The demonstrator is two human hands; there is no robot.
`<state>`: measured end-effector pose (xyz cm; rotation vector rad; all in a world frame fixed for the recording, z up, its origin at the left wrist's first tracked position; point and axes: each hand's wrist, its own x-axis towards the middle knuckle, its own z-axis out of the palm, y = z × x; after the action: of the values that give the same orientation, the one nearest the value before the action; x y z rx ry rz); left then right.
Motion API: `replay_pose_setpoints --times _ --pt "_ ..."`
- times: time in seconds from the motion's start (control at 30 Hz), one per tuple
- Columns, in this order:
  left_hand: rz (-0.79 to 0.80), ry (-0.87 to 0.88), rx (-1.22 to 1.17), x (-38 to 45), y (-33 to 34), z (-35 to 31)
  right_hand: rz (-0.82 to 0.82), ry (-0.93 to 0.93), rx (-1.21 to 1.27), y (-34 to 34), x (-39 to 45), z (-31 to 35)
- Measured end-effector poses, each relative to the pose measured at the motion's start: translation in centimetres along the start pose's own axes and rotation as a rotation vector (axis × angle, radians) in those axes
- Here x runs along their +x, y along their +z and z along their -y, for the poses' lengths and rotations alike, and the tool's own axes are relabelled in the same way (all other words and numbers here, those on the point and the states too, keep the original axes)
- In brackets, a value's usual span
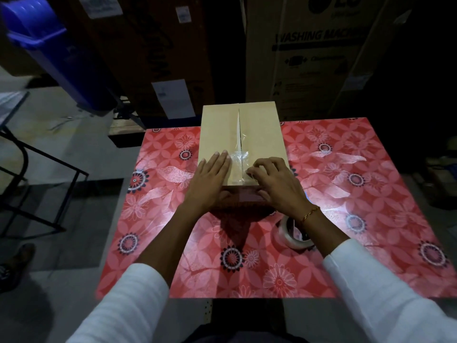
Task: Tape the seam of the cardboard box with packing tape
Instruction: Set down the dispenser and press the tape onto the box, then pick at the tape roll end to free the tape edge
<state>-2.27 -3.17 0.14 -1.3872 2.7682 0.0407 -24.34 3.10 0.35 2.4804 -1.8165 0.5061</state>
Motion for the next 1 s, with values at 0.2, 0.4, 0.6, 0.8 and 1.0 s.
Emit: replay_pose_setpoints --times 0.2,0.4,0.6,0.8,1.0 --pt "0.001 -0.072 -0.22 -1.1 -0.4 -1.0 -0.178 0.233 0.386 -0.3 -2.2 -2.2" --pt "-0.161 -0.181 -0.386 -1.7 -0.2 -3.9 -0.291 0.695 0.652 1.3 -7.3 -5.8" --pt "-0.584 -0.224 -0.285 -2.3 0.0 -8.9 0.117 0.837 0.583 4.4 -11.2 -7.9" --pt "-0.365 -0.038 -0.45 -2.9 2.9 -13.1 0.24 0.78 0.682 3.6 -11.9 -8.3" --pt "-0.152 -0.087 -0.523 -3.2 5.1 -14.6 0.418 0.624 0.662 3.2 -11.8 -9.8"
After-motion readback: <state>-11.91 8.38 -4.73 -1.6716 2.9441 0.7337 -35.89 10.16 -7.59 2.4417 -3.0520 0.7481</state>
